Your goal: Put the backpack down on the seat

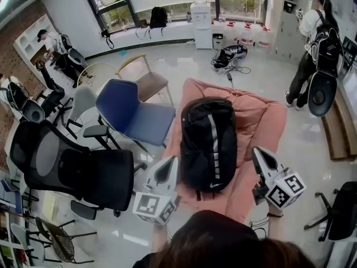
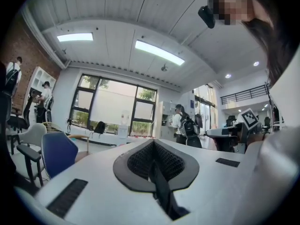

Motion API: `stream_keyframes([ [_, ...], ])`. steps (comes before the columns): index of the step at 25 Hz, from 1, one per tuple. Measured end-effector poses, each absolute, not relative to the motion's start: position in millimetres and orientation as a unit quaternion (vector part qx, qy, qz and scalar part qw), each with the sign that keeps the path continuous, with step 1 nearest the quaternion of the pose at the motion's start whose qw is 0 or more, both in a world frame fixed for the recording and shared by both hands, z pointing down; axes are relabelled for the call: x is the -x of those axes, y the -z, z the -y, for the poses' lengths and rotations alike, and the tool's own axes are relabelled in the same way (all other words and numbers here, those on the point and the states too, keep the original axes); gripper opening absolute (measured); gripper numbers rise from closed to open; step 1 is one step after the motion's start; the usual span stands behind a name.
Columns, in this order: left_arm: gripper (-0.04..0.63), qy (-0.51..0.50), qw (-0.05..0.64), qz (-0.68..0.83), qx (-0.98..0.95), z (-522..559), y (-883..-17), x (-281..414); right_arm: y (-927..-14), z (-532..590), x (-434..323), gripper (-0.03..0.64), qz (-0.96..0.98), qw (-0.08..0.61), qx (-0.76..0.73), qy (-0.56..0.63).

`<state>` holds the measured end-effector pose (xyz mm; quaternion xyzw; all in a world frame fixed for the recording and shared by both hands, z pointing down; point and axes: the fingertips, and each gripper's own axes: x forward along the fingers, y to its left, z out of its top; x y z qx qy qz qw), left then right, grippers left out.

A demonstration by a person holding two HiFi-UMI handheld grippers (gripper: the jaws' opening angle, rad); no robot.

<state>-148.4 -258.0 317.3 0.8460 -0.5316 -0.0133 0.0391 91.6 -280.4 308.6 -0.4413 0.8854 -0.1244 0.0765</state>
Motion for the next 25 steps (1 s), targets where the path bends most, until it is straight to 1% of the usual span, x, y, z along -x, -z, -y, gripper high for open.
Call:
stream_keyframes([
  [9,0.012,0.016,0.035,0.554,-0.831,250.2,-313.4,163.1,-306.8,276.8,-93.1,0.011,-0.888,0.05,0.449,0.087],
  [25,0.012,0.009,0.035,0.549,-0.835,241.8,-322.5,154.4,-312.8,266.7,-94.2,0.011,-0.894,0.051,0.44,0.068],
])
